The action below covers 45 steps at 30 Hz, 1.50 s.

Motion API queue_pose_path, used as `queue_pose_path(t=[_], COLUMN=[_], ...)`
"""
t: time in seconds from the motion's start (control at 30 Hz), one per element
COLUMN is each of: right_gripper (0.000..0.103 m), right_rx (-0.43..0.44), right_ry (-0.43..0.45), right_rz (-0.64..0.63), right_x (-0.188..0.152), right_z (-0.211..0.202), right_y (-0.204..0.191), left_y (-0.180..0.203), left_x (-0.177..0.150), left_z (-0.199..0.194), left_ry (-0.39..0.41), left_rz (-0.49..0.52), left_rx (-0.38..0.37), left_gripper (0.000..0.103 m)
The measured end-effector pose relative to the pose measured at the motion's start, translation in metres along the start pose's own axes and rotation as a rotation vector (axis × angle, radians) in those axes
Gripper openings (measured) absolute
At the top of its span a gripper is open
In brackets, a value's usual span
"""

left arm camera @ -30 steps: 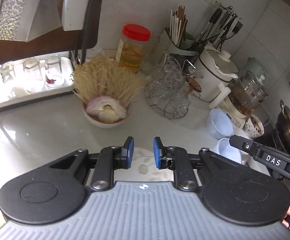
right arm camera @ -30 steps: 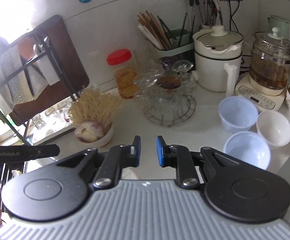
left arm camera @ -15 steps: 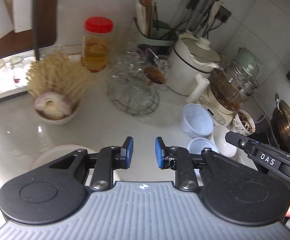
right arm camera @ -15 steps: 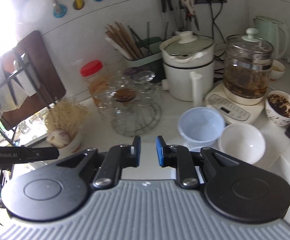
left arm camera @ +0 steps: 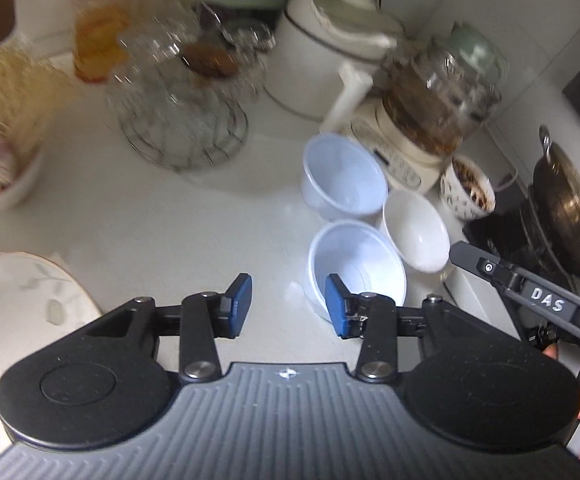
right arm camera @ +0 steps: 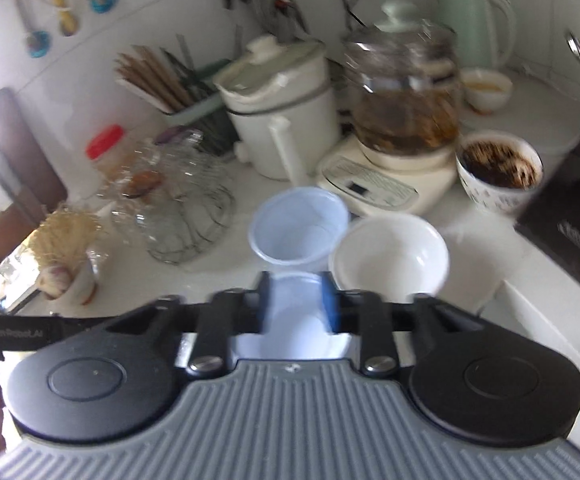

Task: Organize plates and bowls
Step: 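Move both grippers toward the white plastic bowls beside the tea maker, then close the left gripper on a white plastic bowl rim and lift it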

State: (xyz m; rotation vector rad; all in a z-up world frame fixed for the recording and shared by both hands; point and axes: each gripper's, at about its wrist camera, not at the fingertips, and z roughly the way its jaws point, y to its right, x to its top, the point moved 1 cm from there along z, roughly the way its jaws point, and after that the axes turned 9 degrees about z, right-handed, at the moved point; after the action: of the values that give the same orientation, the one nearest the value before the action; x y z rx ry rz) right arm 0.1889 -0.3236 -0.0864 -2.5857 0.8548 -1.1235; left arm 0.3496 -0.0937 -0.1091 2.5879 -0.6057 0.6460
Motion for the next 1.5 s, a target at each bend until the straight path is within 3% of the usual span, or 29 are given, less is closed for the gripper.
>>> queue_pose_path(t=[0.03, 0.27, 0.43, 0.73, 0.8, 1.13, 1.3, 1.5], right_gripper=[0.054, 0.054, 0.054, 0.041, 0.033, 0.024, 0.02, 0.02], right_rx=[0.004, 0.028, 0.057, 0.015, 0.011, -0.008, 0.01, 0.063], right_ry=[-0.002, -0.081, -0.127, -0.163, -0.169, -0.213, -0.228, -0.2], right_rz=[0.019, 0.178, 0.214, 0.209, 0.222, 0.178, 0.16, 0.064], right_x=[-0.001, -0.013, -0.021, -0.024, -0.025, -0.025, -0.023, -0.015], right_z=[0.001, 0.023, 0.04, 0.068, 0.071, 0.081, 0.079, 0.074], right_y=[0.007, 0.049, 0.058, 0.053, 0.05, 0.047, 0.043, 0.025], left_y=[0.002, 0.012, 0.013, 0.01, 0.011, 0.013, 0.006, -0.004], left_x=[0.001, 0.005, 0.01, 0.016, 0.016, 0.015, 0.01, 0.007], left_z=[0.006, 0.041, 0.063, 0.096, 0.104, 0.115, 0.111, 0.092], left_ry=[-0.011, -0.055, -0.107, -0.136, -0.142, -0.156, -0.164, -0.12], left_rz=[0.003, -0.045, -0.069, -0.08, -0.082, -0.074, -0.103, -0.158], left_rx=[-0.003, -0.056, -0.074, -0.088, -0.091, -0.056, -0.056, -0.039], left_gripper=[0.046, 0.046, 0.046, 0.045, 0.044, 0.009, 0.008, 0.008])
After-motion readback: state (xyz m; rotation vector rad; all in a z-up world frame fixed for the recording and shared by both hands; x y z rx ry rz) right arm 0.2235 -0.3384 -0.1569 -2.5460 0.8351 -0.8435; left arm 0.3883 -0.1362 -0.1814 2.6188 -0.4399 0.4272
